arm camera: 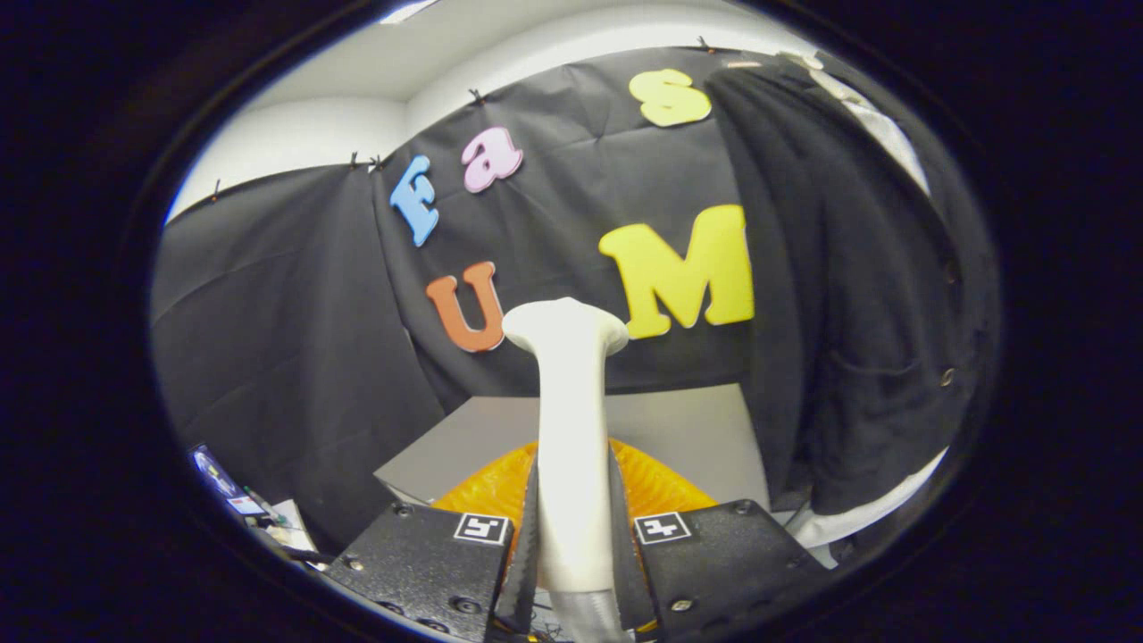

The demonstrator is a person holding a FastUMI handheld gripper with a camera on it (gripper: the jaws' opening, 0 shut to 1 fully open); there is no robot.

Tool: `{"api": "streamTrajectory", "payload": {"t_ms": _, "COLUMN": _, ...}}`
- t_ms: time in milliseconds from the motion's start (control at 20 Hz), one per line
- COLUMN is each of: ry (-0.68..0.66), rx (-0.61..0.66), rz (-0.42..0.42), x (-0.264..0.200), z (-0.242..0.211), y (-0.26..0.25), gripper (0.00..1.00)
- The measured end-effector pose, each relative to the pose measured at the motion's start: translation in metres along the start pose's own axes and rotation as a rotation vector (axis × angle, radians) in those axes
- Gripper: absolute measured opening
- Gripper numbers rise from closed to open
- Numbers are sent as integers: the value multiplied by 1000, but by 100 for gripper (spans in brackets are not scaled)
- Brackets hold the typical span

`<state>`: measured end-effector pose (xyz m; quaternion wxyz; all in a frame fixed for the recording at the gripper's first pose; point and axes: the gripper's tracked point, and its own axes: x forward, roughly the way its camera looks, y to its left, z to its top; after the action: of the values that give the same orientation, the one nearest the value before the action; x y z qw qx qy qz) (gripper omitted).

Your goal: Iron the clothes twice with a garment steamer, once on the left side and once on the right side.

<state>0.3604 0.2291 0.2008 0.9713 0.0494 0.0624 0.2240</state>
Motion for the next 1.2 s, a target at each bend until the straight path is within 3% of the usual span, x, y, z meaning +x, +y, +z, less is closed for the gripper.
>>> {"api": "streamTrajectory", "payload": {"t_ms": 400, "ry": -208, "rx": 21, "rz": -192, "x": -139, "z": 67, "y": -58, "gripper": 38}}
{"api": "streamTrajectory", "payload": {"t_ms": 650, "ry": -306, "rx": 55, "rz": -312, "x": -194, "z": 105, "y": -104, "gripper": 38}}
{"api": "streamTrajectory", "payload": {"t_ms": 850, "ry": -357, "rx": 87, "rz": -384, "x": -207, "z": 132, "y": -143, "gripper": 38}}
{"api": "streamTrajectory", "payload": {"t_ms": 1200, "ry": -367, "rx": 63, "rz": -412, "x": -181, "z": 164, "y": -178, "gripper": 38}}
